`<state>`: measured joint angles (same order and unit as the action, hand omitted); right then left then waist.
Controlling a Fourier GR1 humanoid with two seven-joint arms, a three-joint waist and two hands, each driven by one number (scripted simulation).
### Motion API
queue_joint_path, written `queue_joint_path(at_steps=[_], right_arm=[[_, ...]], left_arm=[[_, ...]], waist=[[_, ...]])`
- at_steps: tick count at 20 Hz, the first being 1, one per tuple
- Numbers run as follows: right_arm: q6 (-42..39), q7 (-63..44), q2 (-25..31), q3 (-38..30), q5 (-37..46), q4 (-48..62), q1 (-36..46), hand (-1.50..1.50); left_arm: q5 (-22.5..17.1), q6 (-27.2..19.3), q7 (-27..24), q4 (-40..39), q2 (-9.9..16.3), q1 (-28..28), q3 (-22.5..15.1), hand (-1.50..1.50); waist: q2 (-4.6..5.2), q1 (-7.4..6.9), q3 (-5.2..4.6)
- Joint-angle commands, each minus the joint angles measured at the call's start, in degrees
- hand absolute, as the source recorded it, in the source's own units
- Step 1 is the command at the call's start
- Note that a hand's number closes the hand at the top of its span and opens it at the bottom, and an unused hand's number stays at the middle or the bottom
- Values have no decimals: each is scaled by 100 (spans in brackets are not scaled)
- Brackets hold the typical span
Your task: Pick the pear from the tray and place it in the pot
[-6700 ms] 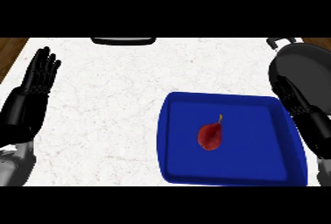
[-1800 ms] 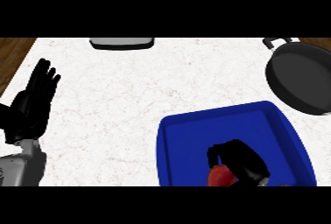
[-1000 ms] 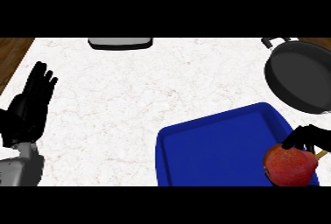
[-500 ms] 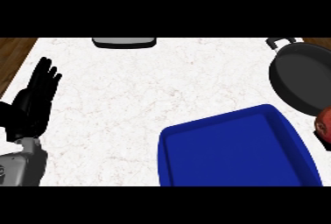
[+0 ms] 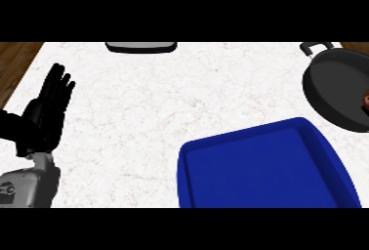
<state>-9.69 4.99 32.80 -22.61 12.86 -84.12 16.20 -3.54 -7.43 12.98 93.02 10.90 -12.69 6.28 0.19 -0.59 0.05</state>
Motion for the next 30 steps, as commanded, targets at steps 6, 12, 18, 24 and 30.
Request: queue_joint_path(at_steps=[6,12,18,24,30], right_arm=[[1904,1307,494,234,2053,1853,387,150],[2565,1751,493,375,2493,4337,1923,150],[2100,2033,699,160,2364,5930,2493,150],[1267,2634,461,96,2138,6664,2748,-150],[431,3339,480,-729,1213,6954,2955,-150]], left_arm=[[-8,0,-68,-74,-21,-117,43,0],[-250,368,160,166,246,-32,139,0],[-44,178,62,125,-32,-41,-106,0],[7,160,-74,-175,-24,-242,-57,0],[17,127,-116,-115,-13,-157,-1,0]], waist=[[72,-124,7],[64,-266,10],[91,-281,18],[116,-263,23],[100,-205,28]])
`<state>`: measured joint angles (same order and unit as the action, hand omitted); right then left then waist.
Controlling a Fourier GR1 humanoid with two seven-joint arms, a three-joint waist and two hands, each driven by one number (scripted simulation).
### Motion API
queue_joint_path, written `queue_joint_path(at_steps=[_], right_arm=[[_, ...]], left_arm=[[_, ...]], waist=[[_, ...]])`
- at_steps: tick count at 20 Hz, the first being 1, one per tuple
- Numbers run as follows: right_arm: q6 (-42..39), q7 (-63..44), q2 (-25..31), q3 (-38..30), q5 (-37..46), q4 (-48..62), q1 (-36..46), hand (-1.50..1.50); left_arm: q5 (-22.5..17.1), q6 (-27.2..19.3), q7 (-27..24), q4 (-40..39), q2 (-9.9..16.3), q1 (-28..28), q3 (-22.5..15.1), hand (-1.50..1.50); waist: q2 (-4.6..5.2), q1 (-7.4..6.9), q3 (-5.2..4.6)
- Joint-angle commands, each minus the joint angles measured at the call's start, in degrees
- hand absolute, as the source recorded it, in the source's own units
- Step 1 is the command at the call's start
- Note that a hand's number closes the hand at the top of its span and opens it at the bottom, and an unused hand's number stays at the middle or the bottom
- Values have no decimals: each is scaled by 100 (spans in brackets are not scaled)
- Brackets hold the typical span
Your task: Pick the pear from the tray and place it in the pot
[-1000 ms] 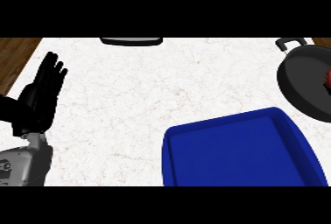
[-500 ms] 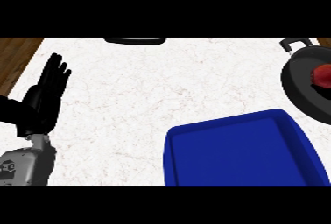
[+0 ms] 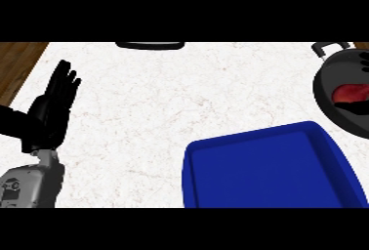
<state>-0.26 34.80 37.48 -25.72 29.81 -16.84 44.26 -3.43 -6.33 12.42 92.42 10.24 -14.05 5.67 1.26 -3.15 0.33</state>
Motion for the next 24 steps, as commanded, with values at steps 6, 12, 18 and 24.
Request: queue_joint_path(at_steps=[6,12,18,24], right_arm=[[-1451,387,685,-1096,-1152,578,254,-150],[-2146,391,1277,-1330,-1368,786,29,-150],[-2763,704,1746,-1548,-1558,908,-490,-150],[-3028,629,1915,-1473,-1515,817,-603,-150]], left_arm=[[30,-32,-42,58,-127,126,-86,0],[191,-216,108,-121,-137,-221,-101,0],[-145,109,-71,-51,101,-69,199,0],[-60,5,244,22,62,-241,84,0]], waist=[[4,65,-1],[27,83,8],[65,49,28],[46,39,32]])
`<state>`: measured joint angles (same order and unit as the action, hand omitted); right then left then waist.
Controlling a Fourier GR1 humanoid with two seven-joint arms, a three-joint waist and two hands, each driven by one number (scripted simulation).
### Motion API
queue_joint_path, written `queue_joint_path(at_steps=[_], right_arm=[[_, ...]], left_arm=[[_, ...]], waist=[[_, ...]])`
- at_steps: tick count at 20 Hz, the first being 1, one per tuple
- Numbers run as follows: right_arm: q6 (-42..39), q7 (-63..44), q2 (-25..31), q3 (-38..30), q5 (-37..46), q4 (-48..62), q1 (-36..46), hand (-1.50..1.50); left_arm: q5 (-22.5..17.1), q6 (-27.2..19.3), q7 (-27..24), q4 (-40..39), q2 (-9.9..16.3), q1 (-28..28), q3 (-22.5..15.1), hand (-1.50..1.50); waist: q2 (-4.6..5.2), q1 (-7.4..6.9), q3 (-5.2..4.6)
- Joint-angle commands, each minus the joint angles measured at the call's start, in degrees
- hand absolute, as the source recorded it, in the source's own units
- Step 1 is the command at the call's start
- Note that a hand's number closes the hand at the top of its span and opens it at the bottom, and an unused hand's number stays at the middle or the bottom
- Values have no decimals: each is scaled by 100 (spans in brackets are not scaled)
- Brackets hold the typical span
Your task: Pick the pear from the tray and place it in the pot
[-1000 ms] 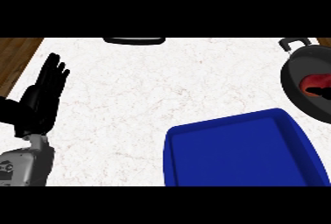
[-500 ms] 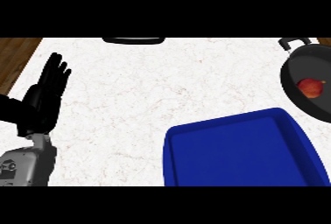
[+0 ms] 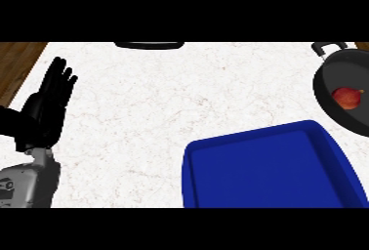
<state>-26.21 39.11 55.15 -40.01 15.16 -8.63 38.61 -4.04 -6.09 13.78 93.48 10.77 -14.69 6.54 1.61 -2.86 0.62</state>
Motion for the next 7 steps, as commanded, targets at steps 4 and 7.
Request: queue_joint_path(at_steps=[4,7], right_arm=[[-495,402,182,29,9,-89,-331,-150],[-651,406,211,-3,-42,-68,-409,-150]], left_arm=[[7,-36,-3,20,-42,-16,-8,0],[15,1,-153,-138,2,15,60,0]], waist=[[-2,-1,8],[12,18,10]])
